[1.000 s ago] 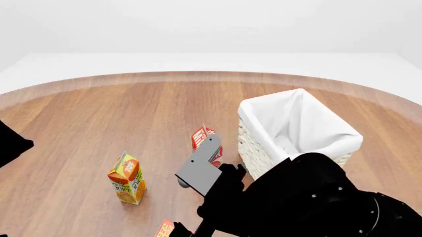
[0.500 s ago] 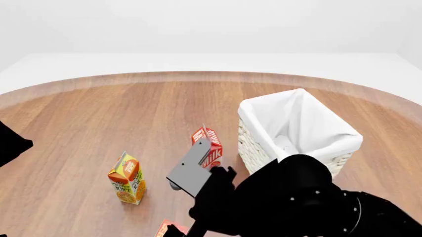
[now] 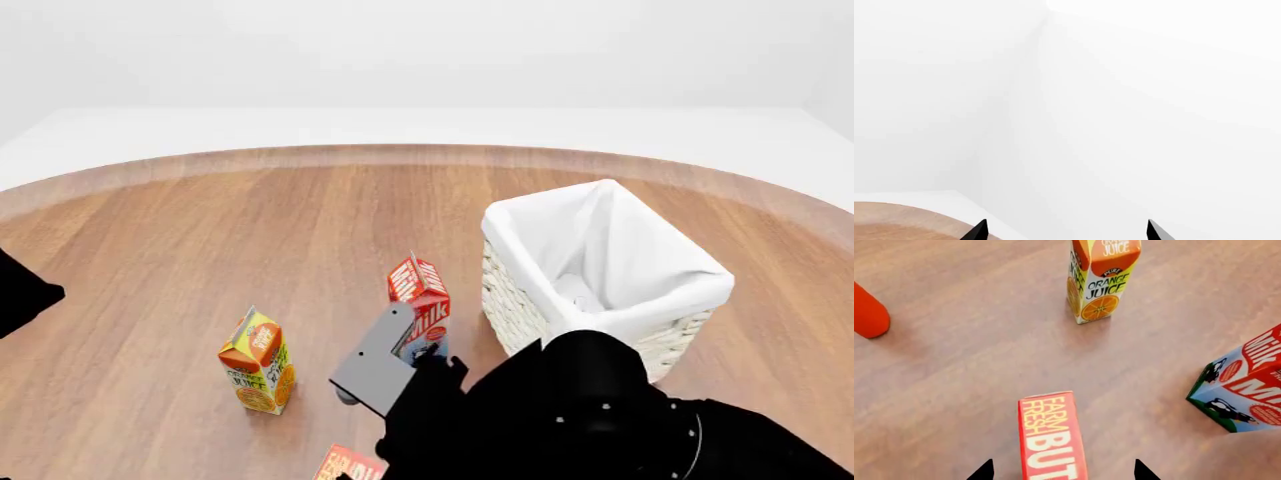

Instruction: Pick up the cream cheese box and the butter, and put them in the basket.

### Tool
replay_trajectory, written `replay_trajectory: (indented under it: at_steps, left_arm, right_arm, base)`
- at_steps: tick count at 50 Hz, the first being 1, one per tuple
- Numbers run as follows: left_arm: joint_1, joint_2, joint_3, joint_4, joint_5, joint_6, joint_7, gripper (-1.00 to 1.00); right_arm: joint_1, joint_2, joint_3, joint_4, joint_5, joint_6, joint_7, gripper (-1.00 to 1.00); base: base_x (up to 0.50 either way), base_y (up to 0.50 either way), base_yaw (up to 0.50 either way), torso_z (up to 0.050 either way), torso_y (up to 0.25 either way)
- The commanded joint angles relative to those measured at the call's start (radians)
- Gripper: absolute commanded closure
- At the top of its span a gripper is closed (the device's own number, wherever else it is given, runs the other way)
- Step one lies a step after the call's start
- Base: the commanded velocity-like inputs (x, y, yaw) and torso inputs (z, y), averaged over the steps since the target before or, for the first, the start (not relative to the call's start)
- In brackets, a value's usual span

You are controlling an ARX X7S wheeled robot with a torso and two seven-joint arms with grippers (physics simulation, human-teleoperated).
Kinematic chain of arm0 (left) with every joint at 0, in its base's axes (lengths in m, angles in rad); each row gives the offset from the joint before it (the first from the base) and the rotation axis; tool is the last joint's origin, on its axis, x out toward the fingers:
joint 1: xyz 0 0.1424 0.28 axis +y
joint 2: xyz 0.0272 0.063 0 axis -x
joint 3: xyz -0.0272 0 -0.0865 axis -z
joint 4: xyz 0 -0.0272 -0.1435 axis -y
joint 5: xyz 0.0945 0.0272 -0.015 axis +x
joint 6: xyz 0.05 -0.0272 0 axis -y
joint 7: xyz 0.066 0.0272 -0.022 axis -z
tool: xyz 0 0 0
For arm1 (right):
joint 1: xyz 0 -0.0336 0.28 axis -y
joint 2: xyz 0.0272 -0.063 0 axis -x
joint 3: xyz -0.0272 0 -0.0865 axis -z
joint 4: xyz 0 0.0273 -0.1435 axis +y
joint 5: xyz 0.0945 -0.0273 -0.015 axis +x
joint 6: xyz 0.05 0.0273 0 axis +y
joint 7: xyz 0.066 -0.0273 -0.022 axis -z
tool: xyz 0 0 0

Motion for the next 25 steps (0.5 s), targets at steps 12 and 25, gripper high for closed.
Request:
replay_trajectory:
  at_steps: [12,25]
  left_arm:
    - [-0.005,-0.001,0.002,-0.008,0.0,0.004,0.001,-1.0]
    - [0.0,-0.003,-0.002,-0.004,-0.003,0.007,-0.001,-1.0]
  right_arm:
    - [-0.02,-0.001,-0.052,0.049,-0.075,-0.042,-0.074,-1.0]
    - [-0.031,-0.004,-0.076,0.069,-0.101,-0.06,-0.096,-1.0]
  base:
    - [0.0,0.0,0.0,0.0,0.0]
    - [0.0,0.0,0.0,0.0,0.0]
